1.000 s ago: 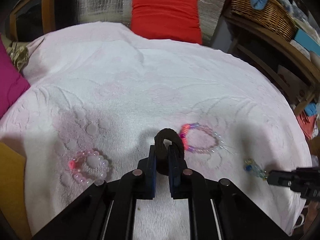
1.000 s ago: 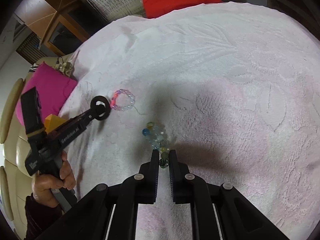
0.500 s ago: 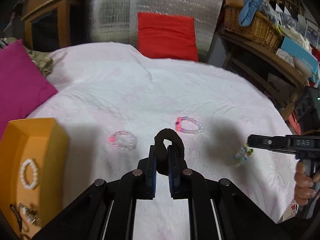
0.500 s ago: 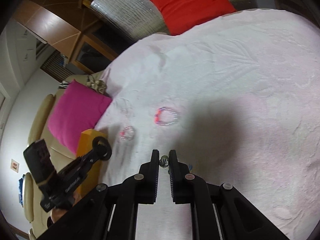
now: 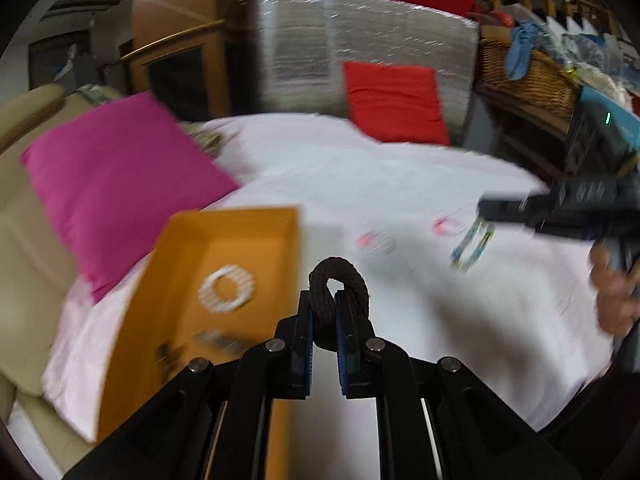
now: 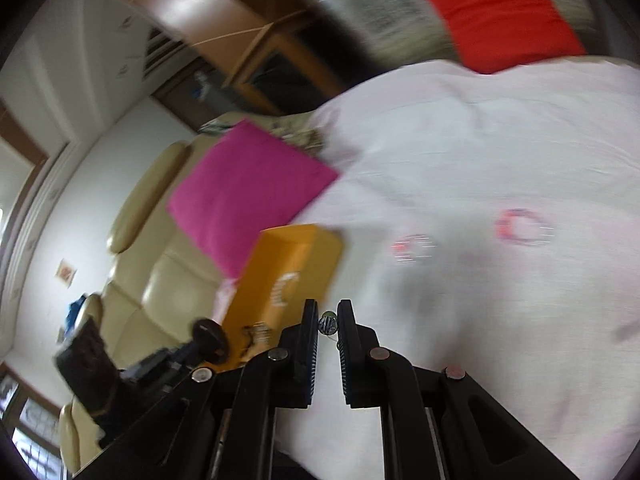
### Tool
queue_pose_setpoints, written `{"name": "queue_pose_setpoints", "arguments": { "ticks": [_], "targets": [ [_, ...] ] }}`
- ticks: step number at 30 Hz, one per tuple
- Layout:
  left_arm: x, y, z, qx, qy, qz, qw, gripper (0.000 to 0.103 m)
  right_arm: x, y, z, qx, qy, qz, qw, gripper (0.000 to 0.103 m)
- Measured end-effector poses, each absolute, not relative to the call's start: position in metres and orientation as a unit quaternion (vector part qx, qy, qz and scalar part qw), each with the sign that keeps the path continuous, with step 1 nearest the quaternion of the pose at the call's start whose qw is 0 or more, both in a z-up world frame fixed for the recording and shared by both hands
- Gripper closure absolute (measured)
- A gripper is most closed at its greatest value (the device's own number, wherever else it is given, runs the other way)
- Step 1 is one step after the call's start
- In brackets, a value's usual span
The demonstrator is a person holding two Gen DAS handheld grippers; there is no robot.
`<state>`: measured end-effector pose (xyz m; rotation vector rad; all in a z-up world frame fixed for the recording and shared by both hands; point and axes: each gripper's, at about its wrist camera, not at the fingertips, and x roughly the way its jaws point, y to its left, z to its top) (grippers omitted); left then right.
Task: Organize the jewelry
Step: 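Carry the hair tie with the left gripper while the right gripper drops the bead bracelet into the box, then open the left gripper over the orange box and withdraw both grippers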
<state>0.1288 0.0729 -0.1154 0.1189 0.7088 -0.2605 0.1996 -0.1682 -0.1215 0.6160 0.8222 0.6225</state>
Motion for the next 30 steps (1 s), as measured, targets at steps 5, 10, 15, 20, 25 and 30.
{"name": "queue_pose_setpoints", "arguments": {
  "ticks": [5,10,15,20,25,30],
  "targets": [
    [0.105,0.138,-0.138,0.033,0.379,-0.099,0.920,0.093,0.211,-0.095,-0.102,0.258,0.398,0.330,0.816,0.092],
    [0.098,0.163,-0.164,0.014,0.408,-0.101,0.907,0.093,0.232,-0.025,-0.107,0.235,0.427,0.347,0.802,0.092],
    [0.103,0.168,-0.190,-0.010,0.439,-0.112,0.892,0.093,0.250,0.028,-0.132,0.208,0.465,0.339,0.791,0.092],
    [0.111,0.170,-0.206,-0.020,0.458,-0.117,0.881,0.093,0.266,0.049,-0.151,0.178,0.485,0.301,0.801,0.092],
    [0.122,0.171,-0.219,-0.025,0.478,-0.111,0.871,0.093,0.280,0.049,-0.167,0.149,0.502,0.265,0.809,0.092],
    [0.129,0.176,-0.226,-0.029,0.486,-0.105,0.867,0.092,0.290,0.043,-0.171,0.147,0.508,0.241,0.814,0.089]
  ]
}}
